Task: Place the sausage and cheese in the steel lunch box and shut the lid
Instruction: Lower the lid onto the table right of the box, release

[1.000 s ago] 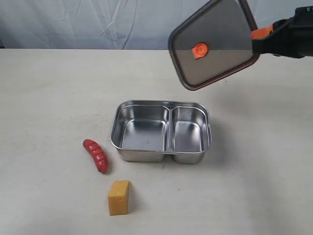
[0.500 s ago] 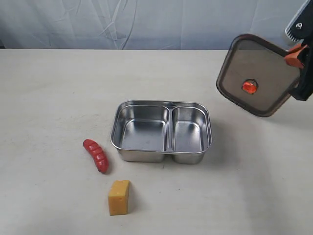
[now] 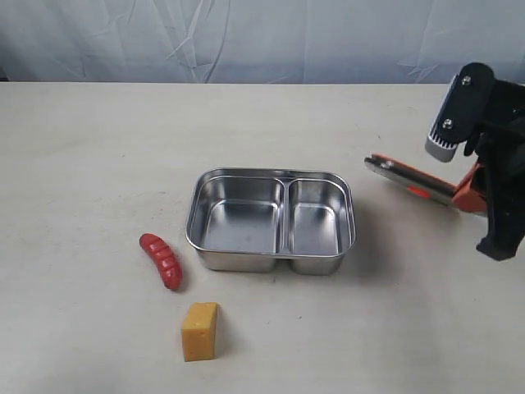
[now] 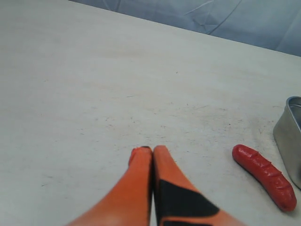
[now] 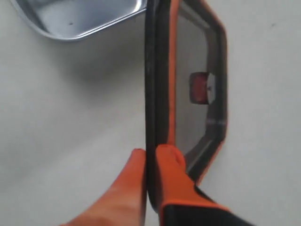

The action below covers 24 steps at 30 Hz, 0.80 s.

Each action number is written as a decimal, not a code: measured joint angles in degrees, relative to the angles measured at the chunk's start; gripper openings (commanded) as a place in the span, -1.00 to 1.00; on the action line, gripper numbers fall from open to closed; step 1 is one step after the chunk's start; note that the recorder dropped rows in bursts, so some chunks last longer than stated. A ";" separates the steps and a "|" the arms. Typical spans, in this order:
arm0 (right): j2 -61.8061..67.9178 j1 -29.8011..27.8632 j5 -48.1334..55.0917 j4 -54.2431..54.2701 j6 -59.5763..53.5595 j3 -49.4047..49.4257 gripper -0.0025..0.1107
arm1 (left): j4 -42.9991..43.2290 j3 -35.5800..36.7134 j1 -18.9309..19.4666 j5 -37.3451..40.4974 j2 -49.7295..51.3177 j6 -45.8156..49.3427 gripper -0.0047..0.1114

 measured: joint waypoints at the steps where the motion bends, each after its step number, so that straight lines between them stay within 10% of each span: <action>1: 0.00 0.70 1.79 0.00 1.03 0.00 -0.97 | 0.00 0.00 0.00 0.00 0.00 0.00 -0.92; 24: 0.00 13.47 11.73 4.51 6.77 11.25 -0.97 | 0.00 0.00 0.00 0.00 0.00 0.00 -0.92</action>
